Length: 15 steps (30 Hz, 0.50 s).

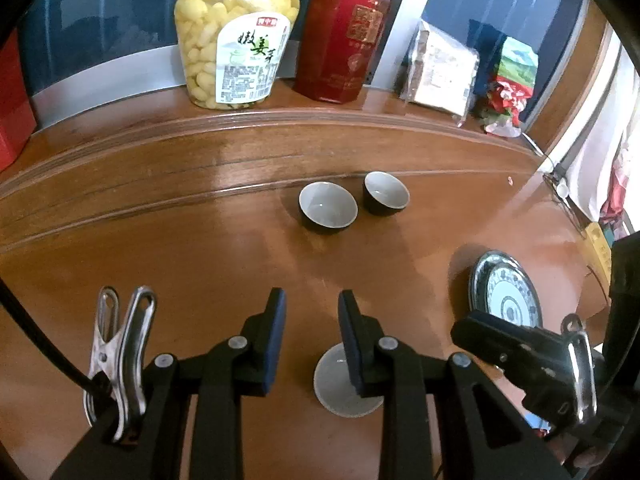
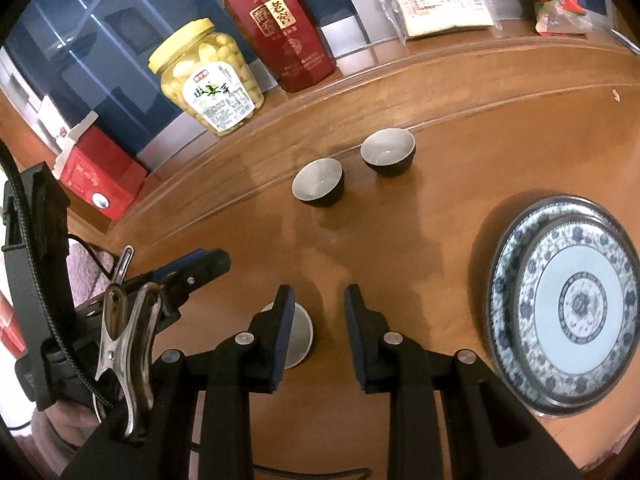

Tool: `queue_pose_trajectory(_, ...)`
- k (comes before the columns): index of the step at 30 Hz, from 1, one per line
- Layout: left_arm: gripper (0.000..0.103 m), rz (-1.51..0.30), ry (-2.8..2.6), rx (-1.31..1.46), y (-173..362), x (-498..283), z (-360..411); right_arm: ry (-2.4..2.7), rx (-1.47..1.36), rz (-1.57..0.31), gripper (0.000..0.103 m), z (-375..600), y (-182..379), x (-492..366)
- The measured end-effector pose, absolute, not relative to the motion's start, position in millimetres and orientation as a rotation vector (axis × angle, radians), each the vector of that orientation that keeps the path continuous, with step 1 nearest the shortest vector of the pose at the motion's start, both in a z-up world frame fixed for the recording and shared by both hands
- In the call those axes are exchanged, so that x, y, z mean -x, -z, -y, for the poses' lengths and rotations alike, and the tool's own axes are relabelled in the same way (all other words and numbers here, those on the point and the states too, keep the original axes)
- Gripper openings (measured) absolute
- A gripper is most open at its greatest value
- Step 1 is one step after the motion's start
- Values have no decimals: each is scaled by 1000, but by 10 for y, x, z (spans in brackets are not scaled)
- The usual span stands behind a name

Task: Organize plates and bowls
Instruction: 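Lift and carry the held bowl toward the next bowl with the right tool, then lower the held bowl into the next bowl with the right tool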

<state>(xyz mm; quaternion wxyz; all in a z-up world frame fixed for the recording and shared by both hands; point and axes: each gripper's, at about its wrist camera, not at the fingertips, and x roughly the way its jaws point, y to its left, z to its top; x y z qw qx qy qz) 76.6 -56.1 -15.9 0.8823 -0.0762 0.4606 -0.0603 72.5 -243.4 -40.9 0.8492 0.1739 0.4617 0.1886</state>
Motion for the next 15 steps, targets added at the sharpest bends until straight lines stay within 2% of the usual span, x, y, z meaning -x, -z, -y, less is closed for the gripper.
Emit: queue_pose_trajectory(15, 28, -963, 51, 220, 162, -984, 648, -476, -323, -992, 27, 2546, 407, -1098)
